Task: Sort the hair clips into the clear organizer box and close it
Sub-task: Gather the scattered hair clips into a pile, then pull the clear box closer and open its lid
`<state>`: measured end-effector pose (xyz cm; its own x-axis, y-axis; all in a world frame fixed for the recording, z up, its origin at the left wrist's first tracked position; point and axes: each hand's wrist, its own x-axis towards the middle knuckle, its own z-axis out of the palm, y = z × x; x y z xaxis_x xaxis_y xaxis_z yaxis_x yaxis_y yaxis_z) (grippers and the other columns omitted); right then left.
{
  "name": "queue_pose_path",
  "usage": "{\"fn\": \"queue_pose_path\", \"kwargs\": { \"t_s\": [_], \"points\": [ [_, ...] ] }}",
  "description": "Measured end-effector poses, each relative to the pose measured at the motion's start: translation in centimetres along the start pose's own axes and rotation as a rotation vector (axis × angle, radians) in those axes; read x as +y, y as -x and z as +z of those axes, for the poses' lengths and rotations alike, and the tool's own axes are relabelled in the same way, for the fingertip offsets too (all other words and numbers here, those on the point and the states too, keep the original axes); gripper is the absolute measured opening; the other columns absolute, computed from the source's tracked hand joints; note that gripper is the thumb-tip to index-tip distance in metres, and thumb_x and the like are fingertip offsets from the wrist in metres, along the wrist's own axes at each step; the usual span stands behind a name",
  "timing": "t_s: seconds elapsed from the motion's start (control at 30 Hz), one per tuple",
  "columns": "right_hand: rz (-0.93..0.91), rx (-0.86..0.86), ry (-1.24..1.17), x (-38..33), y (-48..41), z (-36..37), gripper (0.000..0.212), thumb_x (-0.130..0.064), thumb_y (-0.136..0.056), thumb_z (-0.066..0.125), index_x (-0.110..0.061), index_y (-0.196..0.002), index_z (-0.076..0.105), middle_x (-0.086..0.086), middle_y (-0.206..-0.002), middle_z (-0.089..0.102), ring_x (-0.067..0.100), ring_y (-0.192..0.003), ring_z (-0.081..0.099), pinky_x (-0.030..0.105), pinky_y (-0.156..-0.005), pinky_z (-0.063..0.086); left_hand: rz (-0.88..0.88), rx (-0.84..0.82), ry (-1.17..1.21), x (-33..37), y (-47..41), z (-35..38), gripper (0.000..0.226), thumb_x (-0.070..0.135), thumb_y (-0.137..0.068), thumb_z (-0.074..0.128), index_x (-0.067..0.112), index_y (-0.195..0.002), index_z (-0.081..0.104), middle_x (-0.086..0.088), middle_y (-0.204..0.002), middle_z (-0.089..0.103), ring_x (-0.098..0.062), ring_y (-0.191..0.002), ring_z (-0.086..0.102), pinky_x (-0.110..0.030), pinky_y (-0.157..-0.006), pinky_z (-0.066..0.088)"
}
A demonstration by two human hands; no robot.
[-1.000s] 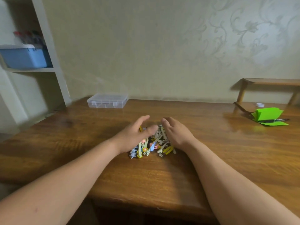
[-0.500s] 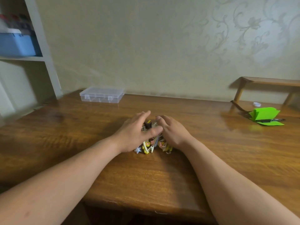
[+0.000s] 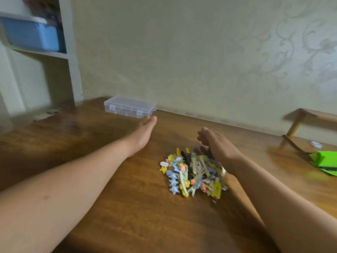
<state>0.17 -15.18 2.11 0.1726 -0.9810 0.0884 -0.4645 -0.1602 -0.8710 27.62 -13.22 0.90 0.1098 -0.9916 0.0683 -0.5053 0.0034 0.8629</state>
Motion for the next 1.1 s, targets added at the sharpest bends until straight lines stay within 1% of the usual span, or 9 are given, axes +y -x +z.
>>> {"fn": "queue_pose_path", "kwargs": {
  "t_s": [0.2,0.33,0.4,0.5,0.6,0.73,0.87,1.0,1.1],
  "points": [
    [-0.076,-0.175,0.399,-4.9,-8.0,6.3,0.047,-0.051,-0.108,0.045,-0.012,-0.118,0.068,0.005,-0.099,0.070,0.026,-0.093,0.065,0.034,-0.081,0.049,-0.012,0.298,-0.099,-3.1,-6.4,-4.2,0.059,0.047,-0.106,0.049,0.022,-0.157,0.037,-0.004,-0.158,0.042,-0.026,-0.129,0.052,-0.040,-0.102,0.044],
    [-0.060,-0.249,0.455,-7.0,-13.1,9.7,0.059,-0.044,-0.105,0.054,-0.021,-0.158,0.044,0.008,-0.141,0.058,0.030,-0.129,0.058,0.035,-0.098,0.045,-0.080,0.547,-0.146,-5.2,-10.1,-7.7,0.076,0.046,-0.099,0.058,0.020,-0.163,0.027,-0.010,-0.167,0.025,-0.039,-0.149,0.039,-0.054,-0.118,0.042],
    [-0.097,-0.258,0.436,-7.3,-15.5,11.1,0.071,-0.037,-0.102,0.059,-0.027,-0.165,0.029,0.009,-0.135,0.059,0.032,-0.124,0.061,0.035,-0.091,0.050,-0.137,0.594,-0.121,-5.6,-11.5,-9.0,0.079,0.045,-0.102,0.057,0.021,-0.167,0.021,-0.010,-0.169,0.027,-0.037,-0.150,0.038,-0.050,-0.119,0.040],
    [-0.129,-0.331,0.414,-7.3,-18.1,12.3,0.077,-0.029,-0.103,0.060,-0.036,-0.168,0.020,0.002,-0.140,0.051,0.028,-0.114,0.060,0.031,-0.080,0.051,-0.178,0.511,-0.098,-5.6,-12.6,-9.3,0.079,0.051,-0.102,0.051,0.023,-0.168,0.020,-0.009,-0.165,0.039,-0.038,-0.134,0.054,-0.046,-0.105,0.049],
    [-0.127,-0.322,0.444,-6.8,-18.4,11.0,0.068,-0.034,-0.105,0.058,-0.036,-0.165,0.028,0.004,-0.165,0.039,0.029,-0.141,0.049,0.037,-0.109,0.045,-0.093,0.395,-0.227,-5.0,-12.0,-8.3,0.069,0.045,-0.104,0.053,0.016,-0.164,0.034,-0.011,-0.164,0.040,-0.036,-0.144,0.046,-0.042,-0.105,0.042],
    [-0.102,-0.188,0.464,-3.0,-14.4,3.9,0.055,-0.039,-0.103,0.061,-0.039,-0.156,0.046,0.008,-0.142,0.062,0.028,-0.119,0.065,0.034,-0.095,0.050,0.036,0.208,-0.328,-1.9,-9.7,-5.1,0.057,0.043,-0.104,0.053,0.016,-0.154,0.053,-0.012,-0.158,0.046,-0.032,-0.142,0.048,-0.041,-0.112,0.040],
    [-0.025,-0.008,0.482,2.9,-6.4,-5.8,0.049,-0.043,-0.101,0.064,-0.046,-0.148,0.051,0.004,-0.119,0.072,0.011,-0.075,0.062,0.026,-0.071,0.046,0.281,-0.002,-0.383,2.2,-7.8,2.2,0.040,0.033,-0.105,0.056,0.004,-0.127,0.072,-0.015,-0.127,0.062,-0.032,-0.116,0.063,-0.030,-0.098,0.045],
    [0.064,0.120,0.518,5.6,2.8,-12.3,0.048,-0.050,-0.098,0.066,-0.050,-0.143,0.049,-0.001,-0.110,0.071,0.016,-0.089,0.068,0.035,-0.082,0.048,0.468,-0.157,-0.420,6.6,-4.7,8.6,0.037,0.027,-0.111,0.049,0.012,-0.138,0.070,-0.008,-0.127,0.062,-0.021,-0.121,0.060,-0.019,-0.095,0.038],
    [0.104,0.164,0.505,6.9,6.2,-14.9,0.063,-0.056,-0.094,0.070,-0.045,-0.150,0.043,-0.004,-0.110,0.067,0.013,-0.091,0.065,0.036,-0.083,0.048,0.536,-0.196,-0.537,8.8,-2.9,10.3,0.039,0.035,-0.112,0.046,0.016,-0.133,0.073,-0.002,-0.123,0.064,-0.019,-0.121,0.057,-0.027,-0.101,0.041]
  ]
}}
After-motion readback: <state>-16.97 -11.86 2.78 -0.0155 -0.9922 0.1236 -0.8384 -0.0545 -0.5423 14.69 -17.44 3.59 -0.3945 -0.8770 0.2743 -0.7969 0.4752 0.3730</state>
